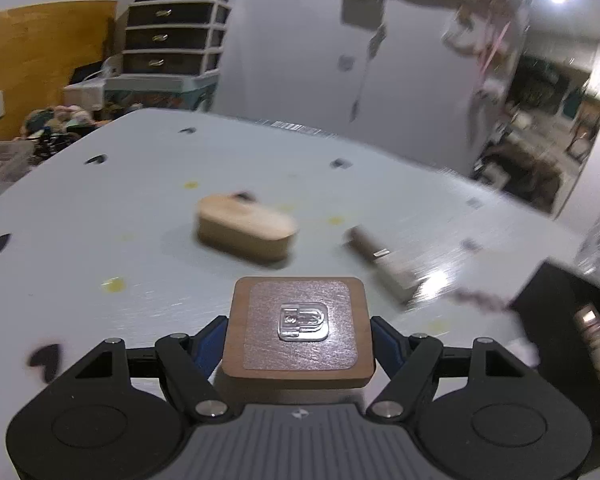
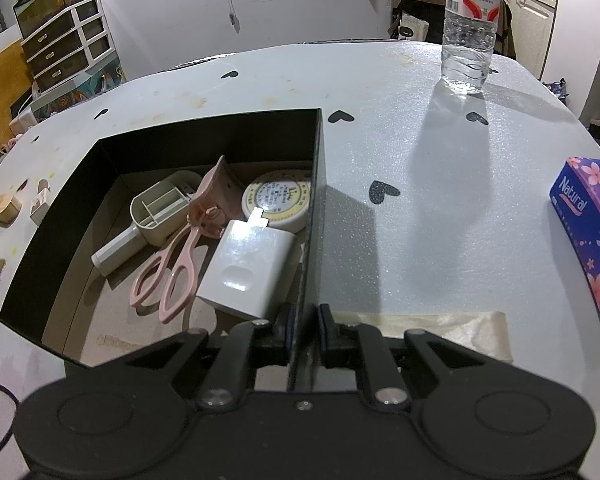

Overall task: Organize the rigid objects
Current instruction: 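Carry the coaster into the black box and open the left gripper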

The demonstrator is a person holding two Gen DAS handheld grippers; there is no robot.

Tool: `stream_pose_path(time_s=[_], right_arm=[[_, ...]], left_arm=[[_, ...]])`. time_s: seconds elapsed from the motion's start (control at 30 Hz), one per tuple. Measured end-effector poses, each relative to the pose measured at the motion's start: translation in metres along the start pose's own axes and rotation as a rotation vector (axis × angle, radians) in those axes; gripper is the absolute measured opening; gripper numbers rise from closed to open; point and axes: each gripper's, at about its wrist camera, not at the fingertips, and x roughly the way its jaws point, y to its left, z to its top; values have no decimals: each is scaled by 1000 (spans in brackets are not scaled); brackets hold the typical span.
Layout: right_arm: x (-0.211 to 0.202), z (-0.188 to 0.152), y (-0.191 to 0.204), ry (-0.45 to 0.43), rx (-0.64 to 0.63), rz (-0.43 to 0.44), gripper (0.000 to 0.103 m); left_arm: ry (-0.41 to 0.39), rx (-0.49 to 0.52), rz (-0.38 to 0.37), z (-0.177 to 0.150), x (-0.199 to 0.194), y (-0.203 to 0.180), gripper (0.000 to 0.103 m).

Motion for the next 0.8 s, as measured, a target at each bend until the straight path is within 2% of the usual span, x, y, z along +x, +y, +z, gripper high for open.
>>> stream_pose_path(time_s=[0.17,0.4,0.53,0.63,0.8], right_arm=[[0,0,0,0,-1,3,14],[0,0,0,0,-1,1,14],[0,-1,1,-1,1,-2,14],[-1,-1,3,-2,-1,-11,13],[-1,0,2,3,-4,-8,13]], left_arm=[[-38,18,-93,5,-19,-41,75],[-41,50,-226,8,-31,-115,75],[-14,65,-286,6,-29,-154,75],[5,103,-309,1,-27,-181,75],[47,100,-279,-10,-22,-208,75]])
